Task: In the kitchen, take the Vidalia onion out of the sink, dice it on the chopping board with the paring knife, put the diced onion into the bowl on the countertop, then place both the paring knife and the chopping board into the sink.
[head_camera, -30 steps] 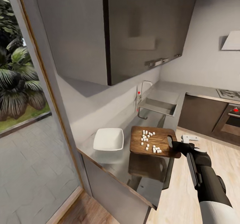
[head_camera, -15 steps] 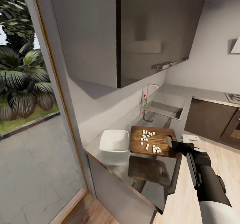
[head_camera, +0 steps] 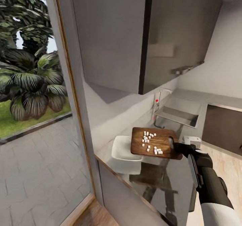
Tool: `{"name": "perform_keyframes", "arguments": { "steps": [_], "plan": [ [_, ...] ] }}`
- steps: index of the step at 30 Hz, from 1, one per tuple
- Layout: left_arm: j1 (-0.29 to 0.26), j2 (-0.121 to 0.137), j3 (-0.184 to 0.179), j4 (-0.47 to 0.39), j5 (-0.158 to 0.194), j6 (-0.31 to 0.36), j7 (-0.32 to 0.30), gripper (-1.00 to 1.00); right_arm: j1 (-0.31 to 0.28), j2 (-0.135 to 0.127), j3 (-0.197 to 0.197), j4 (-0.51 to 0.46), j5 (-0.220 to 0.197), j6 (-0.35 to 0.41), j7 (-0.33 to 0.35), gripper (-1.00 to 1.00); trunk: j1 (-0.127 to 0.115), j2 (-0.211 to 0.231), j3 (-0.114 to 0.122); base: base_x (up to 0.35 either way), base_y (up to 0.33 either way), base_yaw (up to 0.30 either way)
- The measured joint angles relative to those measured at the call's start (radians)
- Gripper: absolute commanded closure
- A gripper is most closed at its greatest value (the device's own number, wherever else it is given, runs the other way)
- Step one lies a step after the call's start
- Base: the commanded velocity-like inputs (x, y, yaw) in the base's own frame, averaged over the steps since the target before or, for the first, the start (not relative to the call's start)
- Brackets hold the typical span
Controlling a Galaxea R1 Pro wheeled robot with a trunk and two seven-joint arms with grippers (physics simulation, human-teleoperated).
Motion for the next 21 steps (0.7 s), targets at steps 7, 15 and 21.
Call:
{"name": "perform_keyframes", "arguments": {
  "steps": [7,15,21],
  "plan": [
    [0.000,0.000,0.000,0.007,0.000,-0.001,0.000,-1.00,0.000,0.000,0.000,0.000,0.001,0.000,0.000,1.00,0.000,0.000,0.011,0.206,0.245,0.143],
    [0.000,0.000,-0.001,0.009,0.000,-0.001,0.000,-1.00,0.000,0.001,0.000,0.000,0.000,0.000,0.000,1.00,0.000,0.000,0.023,0.078,0.105,0.141],
    [-0.001,0.000,-0.001,0.009,0.000,0.000,0.000,-1.00,0.000,0.001,0.000,0.000,0.000,0.000,0.000,1.00,0.001,0.000,0.029,0.001,0.001,0.043]
  ]
}}
